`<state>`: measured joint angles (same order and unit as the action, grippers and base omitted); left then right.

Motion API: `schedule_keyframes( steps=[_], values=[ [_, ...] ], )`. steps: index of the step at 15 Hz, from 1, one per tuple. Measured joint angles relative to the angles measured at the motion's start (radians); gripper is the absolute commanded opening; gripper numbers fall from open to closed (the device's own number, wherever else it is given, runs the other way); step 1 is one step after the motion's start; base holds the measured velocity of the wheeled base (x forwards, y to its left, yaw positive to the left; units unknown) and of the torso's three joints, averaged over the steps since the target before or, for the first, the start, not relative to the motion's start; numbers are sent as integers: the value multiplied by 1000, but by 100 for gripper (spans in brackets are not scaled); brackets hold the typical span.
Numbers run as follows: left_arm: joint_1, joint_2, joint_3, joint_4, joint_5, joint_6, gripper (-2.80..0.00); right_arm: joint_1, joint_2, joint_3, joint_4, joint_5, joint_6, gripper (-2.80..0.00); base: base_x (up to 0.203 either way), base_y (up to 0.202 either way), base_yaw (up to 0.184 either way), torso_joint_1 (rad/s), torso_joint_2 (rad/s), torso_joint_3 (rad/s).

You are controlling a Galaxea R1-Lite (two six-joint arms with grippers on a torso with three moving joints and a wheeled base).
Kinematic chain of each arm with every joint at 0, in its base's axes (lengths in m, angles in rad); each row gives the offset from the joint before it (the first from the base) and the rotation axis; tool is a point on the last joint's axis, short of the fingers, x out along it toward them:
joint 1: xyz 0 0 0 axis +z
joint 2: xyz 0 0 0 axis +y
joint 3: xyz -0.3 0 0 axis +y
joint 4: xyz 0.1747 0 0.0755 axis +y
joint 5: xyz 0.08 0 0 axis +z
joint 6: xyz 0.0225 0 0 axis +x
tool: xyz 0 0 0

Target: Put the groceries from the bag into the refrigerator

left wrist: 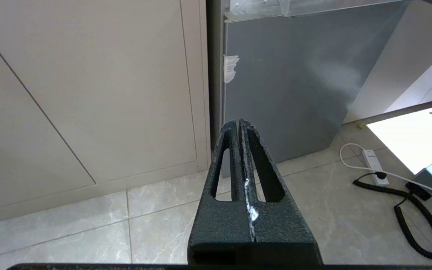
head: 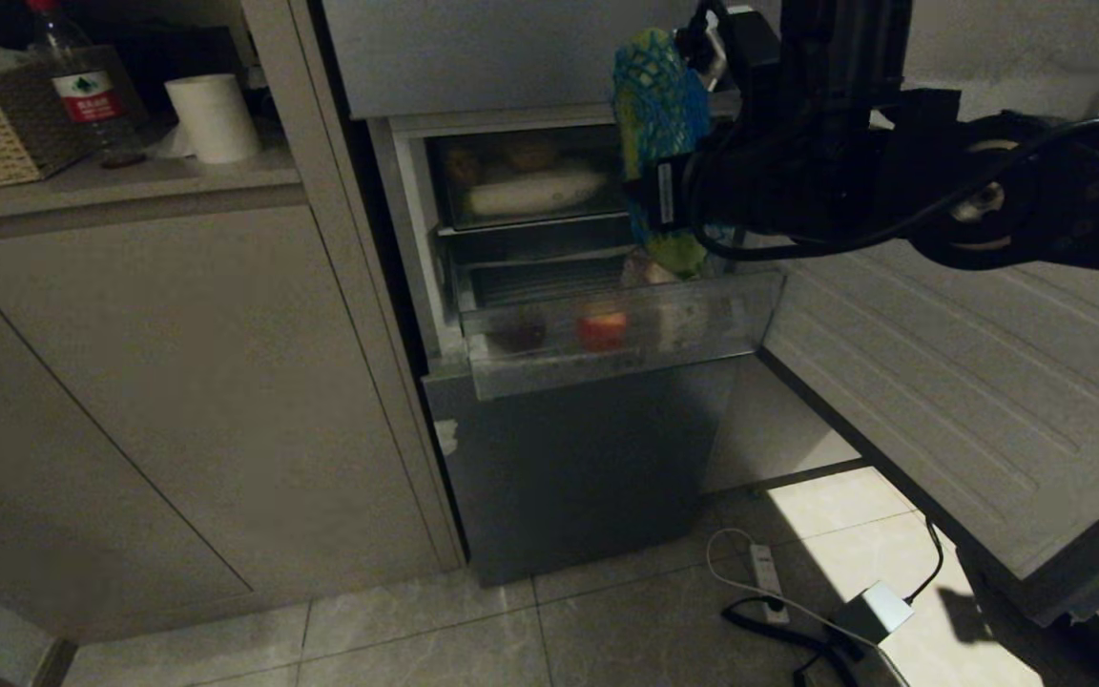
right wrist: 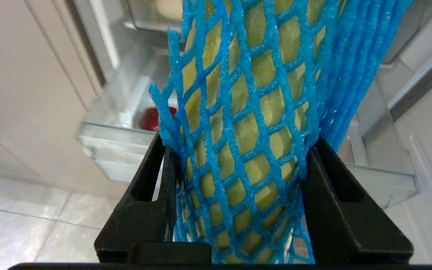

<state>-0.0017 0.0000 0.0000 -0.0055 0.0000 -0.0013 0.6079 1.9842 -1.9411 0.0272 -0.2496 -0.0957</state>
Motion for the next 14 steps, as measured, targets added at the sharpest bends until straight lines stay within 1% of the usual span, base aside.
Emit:
schedule_keyframes(
  steps=[2, 5, 7, 9, 10, 11, 14],
  values=[
    [0, 0, 0, 0, 0, 0, -280, 2, 4, 8, 1, 1, -9, -280, 114, 0, -3, -13, 5, 4],
    [0, 0, 0, 0, 0, 0, -280, 2, -7, 42, 3, -1, -11, -280, 195, 0, 0, 7, 0, 2],
    [0, 0, 0, -1, 0, 0, -280, 10, -45, 127, -3, -4, -11, -280, 197, 0, -1, 8, 0, -1],
    [-1, 0, 0, 0, 0, 0, -280, 27, -107, 255, -3, -6, -13, -280, 117, 0, 1, 2, 7, -2],
    [0, 0, 0, 0, 0, 0, -280, 33, -139, 319, -3, -18, -25, -280, 0, 0, 0, 0, 0, 0],
    [1, 0, 0, 0, 0, 0, -280, 38, -163, 362, 1, -41, -54, -280, 0, 0, 0, 0, 0, 0],
    [0, 0, 0, 0, 0, 0, -280, 56, -192, 399, -5, -58, -158, -280, 0, 0, 0, 0, 0, 0]
  ],
)
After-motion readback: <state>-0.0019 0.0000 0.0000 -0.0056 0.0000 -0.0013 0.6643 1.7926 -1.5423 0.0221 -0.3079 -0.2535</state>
